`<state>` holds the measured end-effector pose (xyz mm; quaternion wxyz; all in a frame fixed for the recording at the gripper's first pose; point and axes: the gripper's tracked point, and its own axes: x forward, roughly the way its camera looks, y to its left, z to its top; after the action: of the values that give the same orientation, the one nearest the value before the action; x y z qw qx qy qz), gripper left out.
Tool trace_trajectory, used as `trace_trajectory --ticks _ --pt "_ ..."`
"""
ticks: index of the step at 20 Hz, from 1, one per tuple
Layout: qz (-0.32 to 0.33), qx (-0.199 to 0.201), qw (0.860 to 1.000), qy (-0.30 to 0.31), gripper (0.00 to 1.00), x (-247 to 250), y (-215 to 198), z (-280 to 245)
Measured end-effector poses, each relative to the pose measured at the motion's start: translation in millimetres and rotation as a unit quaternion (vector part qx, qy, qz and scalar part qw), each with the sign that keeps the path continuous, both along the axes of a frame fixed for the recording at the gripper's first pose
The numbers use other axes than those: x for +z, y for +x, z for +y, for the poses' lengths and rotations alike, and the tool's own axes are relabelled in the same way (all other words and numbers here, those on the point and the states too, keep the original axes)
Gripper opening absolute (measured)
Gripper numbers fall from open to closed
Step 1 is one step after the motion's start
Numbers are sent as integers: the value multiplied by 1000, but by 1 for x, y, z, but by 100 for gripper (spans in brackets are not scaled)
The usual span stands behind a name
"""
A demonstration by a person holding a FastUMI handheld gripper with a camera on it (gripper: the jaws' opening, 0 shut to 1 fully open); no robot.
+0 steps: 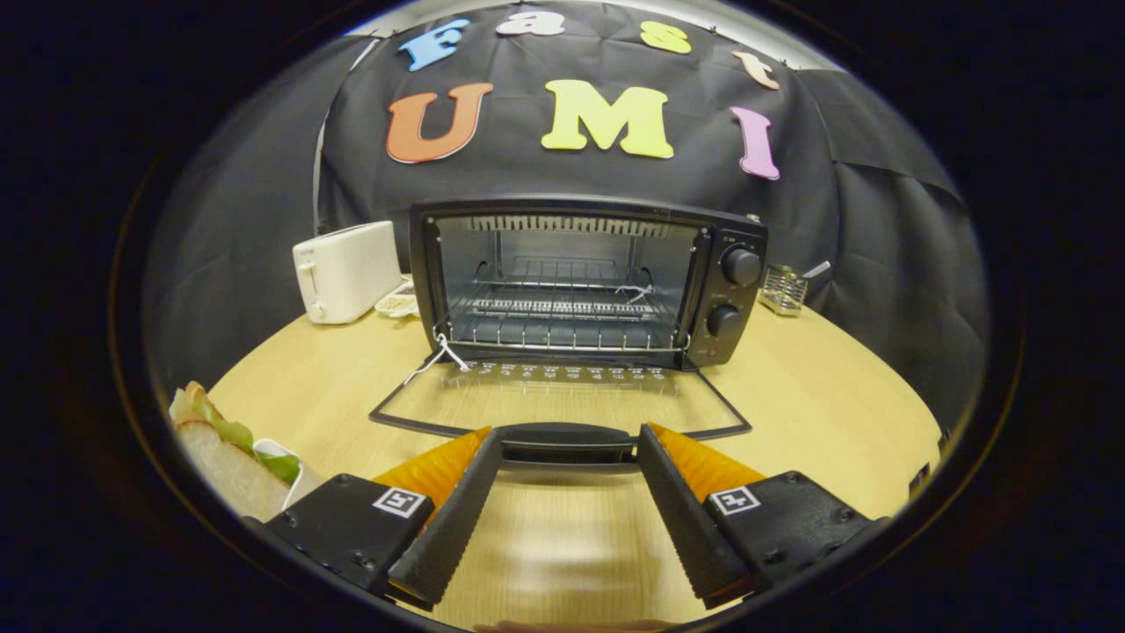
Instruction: Open the toaster oven, put the food inside, and close the toaster oven door.
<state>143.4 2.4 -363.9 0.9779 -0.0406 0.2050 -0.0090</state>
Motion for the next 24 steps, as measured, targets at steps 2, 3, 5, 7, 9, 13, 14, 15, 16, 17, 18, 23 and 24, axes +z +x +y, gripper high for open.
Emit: trace_trajectory --ticks 2,3,5,7,9,13,14,15,16,17,18,23,24 --pt "-5 -3 1000 0 100 5 -4 -2" --pt "-10 -1 1000 -1 100 8 -7 1" --pt "-16 4 1000 -2 100 14 -17 5" --pt "-24 14 1000 -5 100 23 -29 12" --pt "-35 35 999 -12 100 36 -41 26" --pt "-48 86 995 -25 100 69 -62 59" --pt "-49 97 994 -24 100 78 -66 68" --pt "-48 108 993 -23 100 85 -71 76" --pt "-46 116 992 -24 100 94 -75 84" --pt "-46 123 991 -26 100 102 -79 91" --pt "-46 132 990 -27 100 111 -82 100" --pt "31 202 979 -12 100 119 -102 155" --pt "65 205 977 -10 100 114 -105 161"
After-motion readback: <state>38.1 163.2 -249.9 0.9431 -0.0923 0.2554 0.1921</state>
